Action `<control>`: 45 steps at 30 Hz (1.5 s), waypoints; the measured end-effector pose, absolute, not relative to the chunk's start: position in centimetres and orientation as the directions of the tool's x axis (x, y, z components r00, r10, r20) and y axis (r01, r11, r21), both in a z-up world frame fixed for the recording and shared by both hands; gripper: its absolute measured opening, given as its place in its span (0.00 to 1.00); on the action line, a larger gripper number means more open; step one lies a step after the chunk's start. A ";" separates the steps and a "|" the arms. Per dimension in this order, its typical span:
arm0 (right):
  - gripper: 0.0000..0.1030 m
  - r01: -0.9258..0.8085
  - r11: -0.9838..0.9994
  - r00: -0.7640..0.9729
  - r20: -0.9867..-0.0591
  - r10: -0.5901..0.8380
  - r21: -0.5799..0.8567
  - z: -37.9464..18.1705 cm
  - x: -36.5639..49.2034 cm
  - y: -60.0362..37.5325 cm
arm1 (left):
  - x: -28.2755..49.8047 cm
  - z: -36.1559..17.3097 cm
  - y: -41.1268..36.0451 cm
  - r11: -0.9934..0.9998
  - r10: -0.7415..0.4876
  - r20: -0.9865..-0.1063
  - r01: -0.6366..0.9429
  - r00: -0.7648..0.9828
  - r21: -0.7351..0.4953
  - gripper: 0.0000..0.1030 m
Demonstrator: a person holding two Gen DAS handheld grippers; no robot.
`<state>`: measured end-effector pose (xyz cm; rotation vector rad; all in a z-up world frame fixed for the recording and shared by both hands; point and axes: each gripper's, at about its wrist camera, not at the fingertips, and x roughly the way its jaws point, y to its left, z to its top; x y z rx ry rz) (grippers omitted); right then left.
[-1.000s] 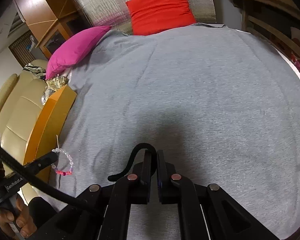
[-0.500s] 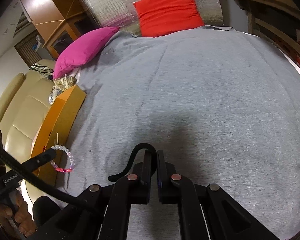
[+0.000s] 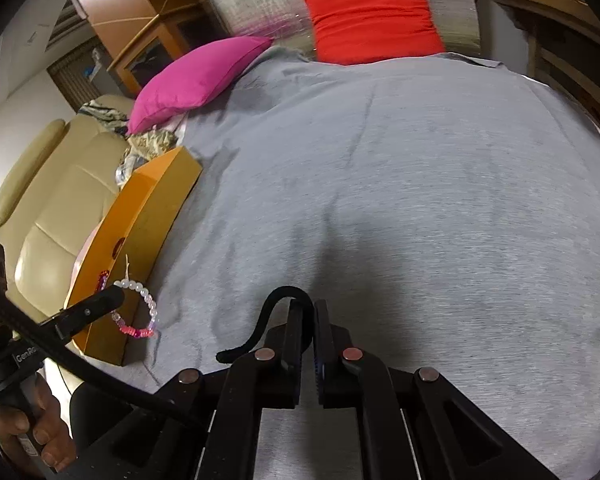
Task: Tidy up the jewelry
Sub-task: 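Lift the black cord and pink-white bracelet toward the orange box, then carry the black cord and pink-white bracelet over the box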
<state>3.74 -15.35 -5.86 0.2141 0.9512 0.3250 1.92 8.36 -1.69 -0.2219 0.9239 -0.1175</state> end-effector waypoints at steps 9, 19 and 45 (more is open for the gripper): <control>0.05 -0.243 0.921 0.515 -0.764 0.388 0.304 -5.4 4.1 -11.6 | 1.1 -1.0 10.0 0.978 -0.146 -0.764 -0.025 0.628 -0.207 0.07; 0.05 -0.297 0.909 0.496 -0.767 0.408 0.291 -4.9 4.4 -8.8 | 0.9 -0.6 12.3 0.974 -0.111 -0.753 -0.080 0.649 -0.213 0.07; 0.05 -0.534 0.826 0.471 -0.747 0.469 0.181 0.0 9.1 5.5 | 1.2 -2.0 23.8 0.915 0.062 -0.772 -0.345 0.632 -0.209 0.07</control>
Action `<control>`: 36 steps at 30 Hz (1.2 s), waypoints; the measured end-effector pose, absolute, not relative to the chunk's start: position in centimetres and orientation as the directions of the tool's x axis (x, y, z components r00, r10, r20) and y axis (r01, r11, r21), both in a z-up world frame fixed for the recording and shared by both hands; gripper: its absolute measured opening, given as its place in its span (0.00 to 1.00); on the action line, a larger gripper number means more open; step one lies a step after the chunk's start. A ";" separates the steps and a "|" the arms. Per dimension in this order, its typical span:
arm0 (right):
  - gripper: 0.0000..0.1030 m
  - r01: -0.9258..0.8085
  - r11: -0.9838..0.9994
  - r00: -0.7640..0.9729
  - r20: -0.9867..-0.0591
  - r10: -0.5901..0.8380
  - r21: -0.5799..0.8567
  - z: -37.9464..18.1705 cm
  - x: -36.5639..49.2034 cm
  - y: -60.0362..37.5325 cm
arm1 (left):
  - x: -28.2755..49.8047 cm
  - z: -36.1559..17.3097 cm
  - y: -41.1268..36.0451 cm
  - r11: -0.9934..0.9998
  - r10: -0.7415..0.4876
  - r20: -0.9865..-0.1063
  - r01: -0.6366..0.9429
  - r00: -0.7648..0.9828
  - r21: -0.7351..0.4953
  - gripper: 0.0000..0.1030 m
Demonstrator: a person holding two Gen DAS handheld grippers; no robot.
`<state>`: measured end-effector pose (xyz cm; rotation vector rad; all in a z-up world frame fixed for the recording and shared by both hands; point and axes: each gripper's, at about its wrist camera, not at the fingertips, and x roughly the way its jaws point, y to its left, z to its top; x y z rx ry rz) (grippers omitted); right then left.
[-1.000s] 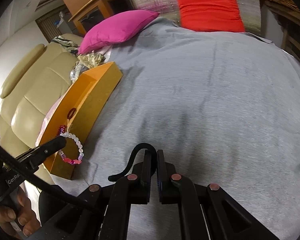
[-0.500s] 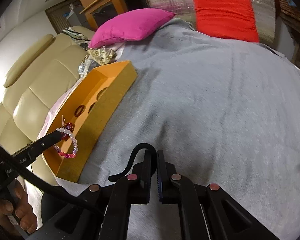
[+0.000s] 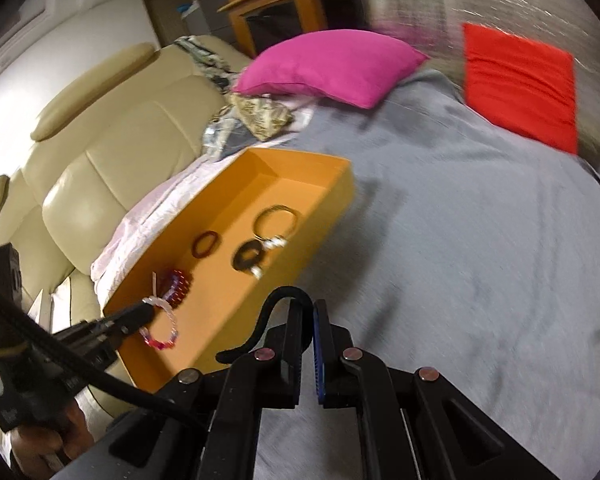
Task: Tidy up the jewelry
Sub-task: 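Carry the black cord and pink-white bracelet over the box, then open both tools to drop the cord and bracelet into the box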
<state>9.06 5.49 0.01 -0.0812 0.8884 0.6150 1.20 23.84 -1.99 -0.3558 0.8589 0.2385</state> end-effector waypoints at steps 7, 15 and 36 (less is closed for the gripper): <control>0.05 -0.584 0.792 0.428 -0.761 0.488 0.179 -0.7 10.5 10.7 | 1.7 -2.7 25.9 0.896 0.082 -0.782 -0.389 0.618 -0.213 0.07; 0.05 -0.640 0.754 0.358 -0.810 0.464 0.149 -3.0 11.4 15.8 | 1.7 -4.5 28.2 0.870 0.096 -0.811 -0.445 0.577 -0.213 0.07; 0.05 -0.663 0.746 0.296 -0.890 0.346 0.070 -7.5 13.7 19.9 | 2.9 -7.2 30.5 0.833 0.119 -0.850 -0.517 0.514 -0.196 0.07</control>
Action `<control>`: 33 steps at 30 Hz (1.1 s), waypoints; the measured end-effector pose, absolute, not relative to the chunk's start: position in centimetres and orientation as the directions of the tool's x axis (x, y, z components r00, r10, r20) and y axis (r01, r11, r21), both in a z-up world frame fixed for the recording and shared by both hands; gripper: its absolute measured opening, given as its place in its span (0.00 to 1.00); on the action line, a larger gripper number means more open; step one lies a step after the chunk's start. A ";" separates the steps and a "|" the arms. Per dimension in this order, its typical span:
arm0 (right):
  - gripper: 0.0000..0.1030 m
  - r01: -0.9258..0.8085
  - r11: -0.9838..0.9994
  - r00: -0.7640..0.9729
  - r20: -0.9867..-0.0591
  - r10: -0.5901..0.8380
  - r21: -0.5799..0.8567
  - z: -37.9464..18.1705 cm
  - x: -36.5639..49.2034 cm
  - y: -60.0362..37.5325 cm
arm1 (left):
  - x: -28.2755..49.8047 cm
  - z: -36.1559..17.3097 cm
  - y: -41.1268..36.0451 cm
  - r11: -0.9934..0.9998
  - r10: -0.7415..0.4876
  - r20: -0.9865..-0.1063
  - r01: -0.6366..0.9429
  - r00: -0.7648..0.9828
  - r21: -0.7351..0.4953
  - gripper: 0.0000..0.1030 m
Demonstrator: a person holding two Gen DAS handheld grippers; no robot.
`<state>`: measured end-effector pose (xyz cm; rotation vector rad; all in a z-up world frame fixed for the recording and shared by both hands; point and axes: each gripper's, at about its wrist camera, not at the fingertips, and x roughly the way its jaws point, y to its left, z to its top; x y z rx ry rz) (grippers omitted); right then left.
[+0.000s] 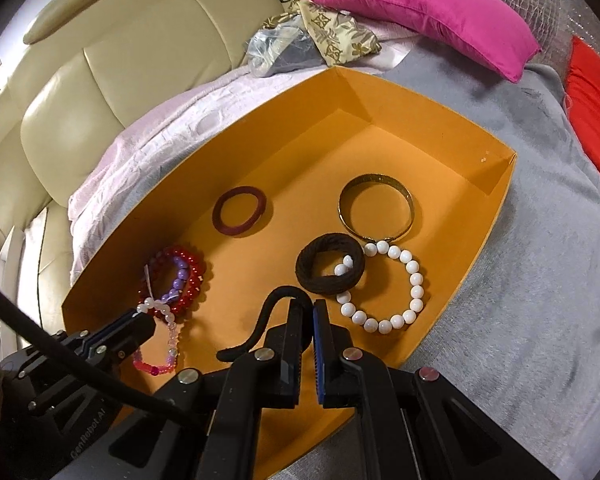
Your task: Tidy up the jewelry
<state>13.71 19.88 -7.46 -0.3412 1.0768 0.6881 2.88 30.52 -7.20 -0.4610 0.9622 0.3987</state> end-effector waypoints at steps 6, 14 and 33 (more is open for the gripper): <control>0.05 -0.662 0.747 0.298 -0.890 0.344 0.067 -7.6 14.0 20.3 | 3.3 -7.1 30.6 0.837 0.119 -0.846 -0.511 0.520 -0.196 0.07; 0.08 -0.667 0.741 0.273 -0.901 0.338 0.075 -8.0 14.3 20.5 | 3.6 -7.6 30.2 0.850 0.101 -0.855 -0.491 0.509 -0.192 0.07; 0.55 -0.590 0.801 0.373 -0.846 0.381 0.101 -4.4 14.9 16.7 | 1.9 -6.0 30.0 0.834 0.139 -0.839 -0.519 0.525 -0.186 0.55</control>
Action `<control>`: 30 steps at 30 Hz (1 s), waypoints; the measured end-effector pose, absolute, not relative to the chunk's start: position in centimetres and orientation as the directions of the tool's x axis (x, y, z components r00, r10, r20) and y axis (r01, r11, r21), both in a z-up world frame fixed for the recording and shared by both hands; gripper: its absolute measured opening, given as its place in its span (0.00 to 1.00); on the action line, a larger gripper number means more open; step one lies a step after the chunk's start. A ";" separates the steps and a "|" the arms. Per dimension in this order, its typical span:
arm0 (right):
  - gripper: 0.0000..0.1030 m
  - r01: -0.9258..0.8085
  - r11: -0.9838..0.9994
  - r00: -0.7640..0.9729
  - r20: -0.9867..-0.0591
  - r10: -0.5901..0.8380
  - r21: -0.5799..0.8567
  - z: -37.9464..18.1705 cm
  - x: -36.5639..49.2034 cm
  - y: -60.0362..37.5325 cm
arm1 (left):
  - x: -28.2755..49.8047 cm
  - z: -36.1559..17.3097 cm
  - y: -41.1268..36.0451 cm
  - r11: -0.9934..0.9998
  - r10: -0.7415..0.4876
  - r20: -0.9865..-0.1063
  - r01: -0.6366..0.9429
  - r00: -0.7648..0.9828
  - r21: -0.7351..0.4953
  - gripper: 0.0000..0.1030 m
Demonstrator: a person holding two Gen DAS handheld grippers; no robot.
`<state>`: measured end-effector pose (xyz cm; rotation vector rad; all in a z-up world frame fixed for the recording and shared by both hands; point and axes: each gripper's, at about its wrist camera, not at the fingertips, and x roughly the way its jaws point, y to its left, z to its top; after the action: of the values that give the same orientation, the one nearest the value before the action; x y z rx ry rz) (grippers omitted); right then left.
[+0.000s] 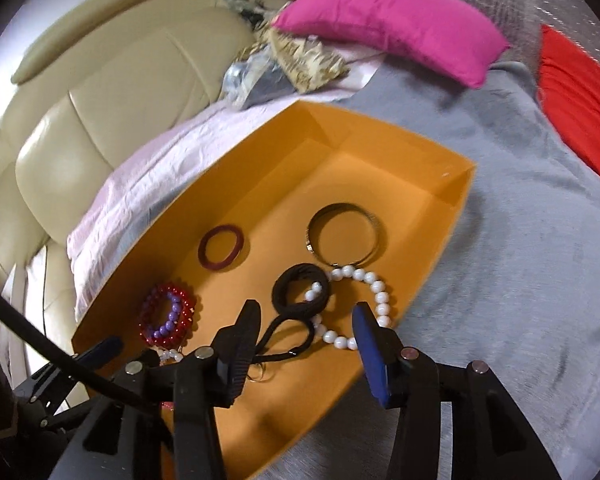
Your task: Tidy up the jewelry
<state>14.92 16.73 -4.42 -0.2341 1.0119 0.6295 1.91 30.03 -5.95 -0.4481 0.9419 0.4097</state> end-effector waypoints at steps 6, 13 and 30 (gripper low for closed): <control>0.80 -0.581 0.810 0.430 -0.815 0.388 0.079 -3.0 13.1 12.8 | 0.5 -4.9 29.6 0.827 0.181 -0.825 -0.537 0.535 -0.167 0.65; 1.00 -0.636 0.771 0.484 -0.757 0.440 0.042 -1.2 8.3 10.2 | -1.1 -2.7 28.3 0.838 0.245 -0.798 -0.534 0.551 -0.111 0.69; 1.00 -0.598 0.801 0.583 -0.683 0.441 0.007 3.1 -0.6 4.3 | -8.2 3.0 23.6 0.841 0.370 -0.700 -0.540 0.610 -0.026 0.75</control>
<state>-0.57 4.29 3.11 -0.2348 0.7274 0.6130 -8.24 23.63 3.00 -0.2457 0.7472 0.5311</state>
